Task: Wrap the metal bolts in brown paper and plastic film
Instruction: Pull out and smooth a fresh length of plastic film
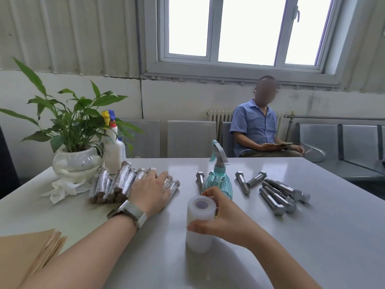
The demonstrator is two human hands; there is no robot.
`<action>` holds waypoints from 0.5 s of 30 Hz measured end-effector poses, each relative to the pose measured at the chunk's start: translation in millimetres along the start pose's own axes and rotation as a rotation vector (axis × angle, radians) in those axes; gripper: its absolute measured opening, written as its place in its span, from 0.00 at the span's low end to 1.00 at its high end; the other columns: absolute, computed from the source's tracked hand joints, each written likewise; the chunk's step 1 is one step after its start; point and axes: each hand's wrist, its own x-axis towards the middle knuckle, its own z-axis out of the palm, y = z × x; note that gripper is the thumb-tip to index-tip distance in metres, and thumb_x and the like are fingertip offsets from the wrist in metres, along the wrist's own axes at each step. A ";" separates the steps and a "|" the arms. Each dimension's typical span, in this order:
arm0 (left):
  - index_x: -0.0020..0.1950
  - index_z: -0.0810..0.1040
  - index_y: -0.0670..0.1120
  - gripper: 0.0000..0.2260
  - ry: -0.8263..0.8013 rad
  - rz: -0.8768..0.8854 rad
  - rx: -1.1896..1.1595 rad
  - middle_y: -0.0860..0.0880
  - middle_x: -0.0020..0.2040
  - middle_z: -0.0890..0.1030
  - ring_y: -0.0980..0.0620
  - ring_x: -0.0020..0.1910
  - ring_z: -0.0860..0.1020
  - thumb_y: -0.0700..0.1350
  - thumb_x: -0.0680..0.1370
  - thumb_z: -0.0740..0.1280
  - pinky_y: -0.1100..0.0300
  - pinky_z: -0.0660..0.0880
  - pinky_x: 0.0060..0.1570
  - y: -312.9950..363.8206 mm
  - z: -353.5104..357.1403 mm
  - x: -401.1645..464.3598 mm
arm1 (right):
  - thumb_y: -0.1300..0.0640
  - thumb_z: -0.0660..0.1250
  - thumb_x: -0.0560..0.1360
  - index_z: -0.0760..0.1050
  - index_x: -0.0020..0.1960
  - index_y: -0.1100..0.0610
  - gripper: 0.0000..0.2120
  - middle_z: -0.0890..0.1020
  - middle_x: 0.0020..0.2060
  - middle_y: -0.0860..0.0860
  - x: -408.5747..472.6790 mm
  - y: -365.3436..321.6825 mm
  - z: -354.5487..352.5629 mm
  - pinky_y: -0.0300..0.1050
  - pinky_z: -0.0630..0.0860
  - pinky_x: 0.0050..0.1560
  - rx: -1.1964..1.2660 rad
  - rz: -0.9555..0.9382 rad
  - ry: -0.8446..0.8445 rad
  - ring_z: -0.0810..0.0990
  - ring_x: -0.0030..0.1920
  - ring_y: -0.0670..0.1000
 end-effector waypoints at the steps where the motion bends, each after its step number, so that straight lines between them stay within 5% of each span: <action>1: 0.74 0.64 0.53 0.23 -0.001 -0.006 -0.003 0.47 0.62 0.73 0.46 0.61 0.74 0.57 0.80 0.58 0.54 0.70 0.57 -2.8 -6.5 -2.5 | 0.37 0.80 0.54 0.70 0.49 0.41 0.29 0.80 0.45 0.41 0.0 0.3 0.4 0.40 0.78 0.46 0.008 0.001 0.000 0.79 0.42 0.41; 4: 0.70 0.70 0.51 0.19 0.031 -0.087 -0.261 0.48 0.59 0.76 0.47 0.58 0.76 0.54 0.80 0.61 0.54 0.73 0.56 -8.8 -32.3 -11.1 | 0.36 0.79 0.54 0.70 0.50 0.40 0.30 0.81 0.45 0.40 0.5 0.8 0.9 0.41 0.79 0.47 0.006 -0.001 -0.008 0.80 0.44 0.41; 7: 0.59 0.80 0.48 0.10 0.195 -0.173 -0.721 0.54 0.47 0.81 0.57 0.44 0.77 0.47 0.79 0.65 0.53 0.78 0.50 -12.9 -58.7 -26.6 | 0.36 0.80 0.54 0.70 0.49 0.38 0.29 0.81 0.45 0.38 -0.1 0.2 -1.7 0.43 0.79 0.49 0.022 -0.001 -0.037 0.80 0.44 0.41; 11: 0.44 0.83 0.51 0.05 0.213 -0.145 -1.103 0.55 0.36 0.83 0.62 0.29 0.74 0.46 0.77 0.68 0.57 0.76 0.40 -10.8 -77.5 -59.0 | 0.46 0.82 0.58 0.72 0.51 0.37 0.27 0.82 0.48 0.41 -3.6 0.7 -8.8 0.47 0.79 0.55 0.065 0.017 -0.155 0.82 0.53 0.47; 15: 0.42 0.82 0.56 0.08 0.099 -0.021 -1.042 0.54 0.40 0.83 0.60 0.35 0.79 0.44 0.77 0.70 0.71 0.72 0.38 15.1 -61.8 -93.1 | 0.54 0.81 0.60 0.73 0.55 0.44 0.28 0.83 0.47 0.43 -6.8 -1.7 -6.7 0.47 0.80 0.55 0.126 0.030 -0.166 0.82 0.52 0.46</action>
